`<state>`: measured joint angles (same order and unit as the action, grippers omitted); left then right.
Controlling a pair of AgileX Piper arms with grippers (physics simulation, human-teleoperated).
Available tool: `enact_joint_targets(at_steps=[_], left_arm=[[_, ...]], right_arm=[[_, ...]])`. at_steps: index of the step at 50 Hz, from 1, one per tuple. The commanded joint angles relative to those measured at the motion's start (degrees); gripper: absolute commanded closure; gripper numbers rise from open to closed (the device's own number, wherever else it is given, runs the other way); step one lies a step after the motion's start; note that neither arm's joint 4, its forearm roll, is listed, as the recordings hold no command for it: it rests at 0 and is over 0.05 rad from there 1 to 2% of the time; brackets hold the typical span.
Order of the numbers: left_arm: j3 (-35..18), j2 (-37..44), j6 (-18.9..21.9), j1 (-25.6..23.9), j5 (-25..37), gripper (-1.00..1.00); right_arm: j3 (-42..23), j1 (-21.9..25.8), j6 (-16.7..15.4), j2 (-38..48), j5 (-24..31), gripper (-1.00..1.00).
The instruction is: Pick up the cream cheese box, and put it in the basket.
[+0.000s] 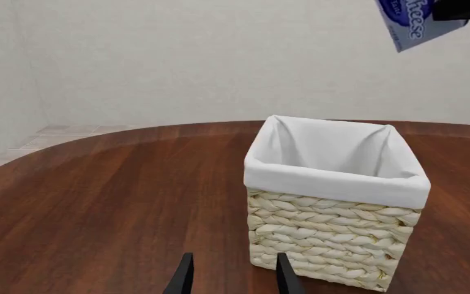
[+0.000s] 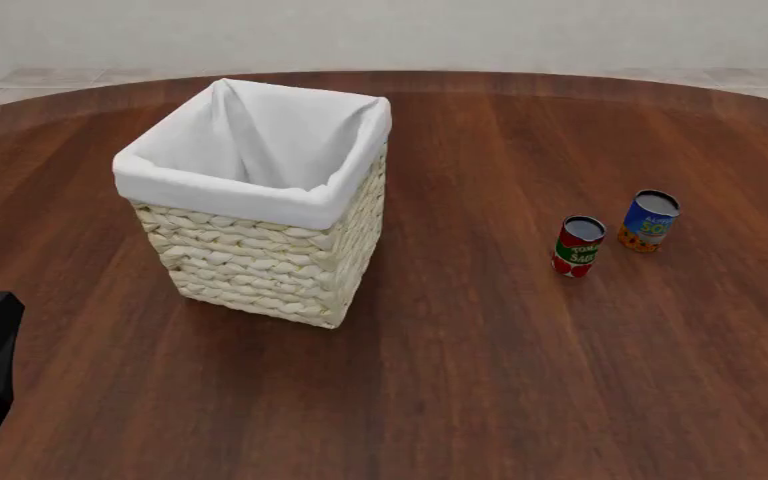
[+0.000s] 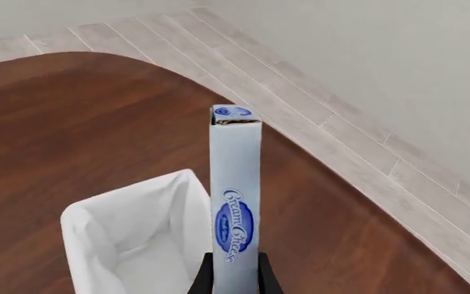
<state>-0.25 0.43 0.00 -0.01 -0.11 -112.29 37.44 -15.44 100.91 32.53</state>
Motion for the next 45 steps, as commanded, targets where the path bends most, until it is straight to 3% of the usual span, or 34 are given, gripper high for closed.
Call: enact_joint_targets(at_steps=[1,14,21,28,45], left_arm=[[0.0,0.0,0.0,0.0,0.0,-1.0],[0.0,0.0,0.0,0.0,0.0,-1.0],[0.0,0.0,0.0,0.0,0.0,-1.0],[0.0,0.0,0.0,0.0,0.0,-1.0],[0.0,0.0,0.0,0.0,0.0,-1.0]], right_arm=[[1.8,4.1,4.7,-1.8,-3.5,1.0],[12.0,7.9,8.9,-6.8,-13.4,1.0],[13.6,7.8,9.8,-7.4,-15.5,1.0],[19.7,8.6,11.6,-10.3,-21.0,1.0],[20.2,6.3,16.0,-4.4,-25.4,1.0]])
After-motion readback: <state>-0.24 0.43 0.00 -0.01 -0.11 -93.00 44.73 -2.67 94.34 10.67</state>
